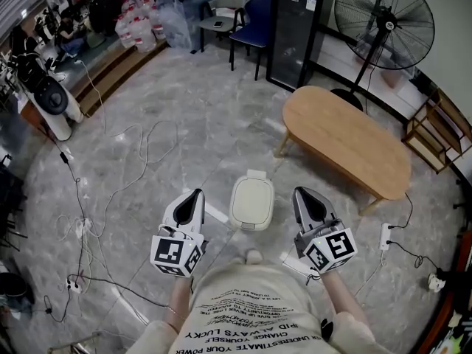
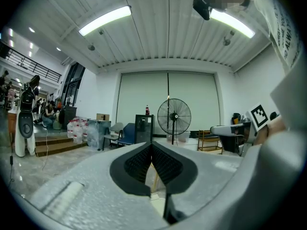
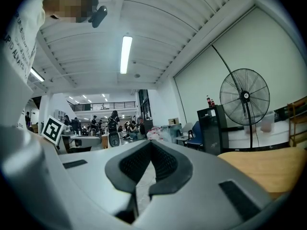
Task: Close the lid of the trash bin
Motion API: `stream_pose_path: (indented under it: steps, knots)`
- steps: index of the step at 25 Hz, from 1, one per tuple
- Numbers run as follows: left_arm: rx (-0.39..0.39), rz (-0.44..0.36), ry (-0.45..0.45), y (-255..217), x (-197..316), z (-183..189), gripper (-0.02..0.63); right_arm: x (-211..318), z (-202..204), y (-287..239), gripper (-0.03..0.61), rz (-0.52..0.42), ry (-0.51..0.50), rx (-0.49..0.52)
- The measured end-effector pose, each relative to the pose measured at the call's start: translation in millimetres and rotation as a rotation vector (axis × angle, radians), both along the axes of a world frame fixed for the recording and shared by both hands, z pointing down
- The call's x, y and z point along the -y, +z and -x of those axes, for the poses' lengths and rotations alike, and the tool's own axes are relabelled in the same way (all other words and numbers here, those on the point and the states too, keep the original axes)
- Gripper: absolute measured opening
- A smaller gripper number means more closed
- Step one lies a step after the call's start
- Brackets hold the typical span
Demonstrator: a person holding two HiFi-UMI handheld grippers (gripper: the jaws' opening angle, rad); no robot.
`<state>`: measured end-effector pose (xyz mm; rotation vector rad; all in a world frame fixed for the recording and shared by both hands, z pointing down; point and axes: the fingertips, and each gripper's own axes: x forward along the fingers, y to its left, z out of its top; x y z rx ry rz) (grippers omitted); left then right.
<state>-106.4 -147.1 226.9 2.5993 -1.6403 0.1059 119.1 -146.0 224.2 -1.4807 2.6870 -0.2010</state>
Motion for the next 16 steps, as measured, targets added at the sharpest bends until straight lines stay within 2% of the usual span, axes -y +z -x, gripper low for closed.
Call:
stream_pose_path:
  steps: [16]
  knots:
    - [0.019, 0.017, 0.006, 6.0, -6.2, 0.3, 0.023, -5.8, -2.6, 4.6, 0.005, 0.011, 0.014, -0.017]
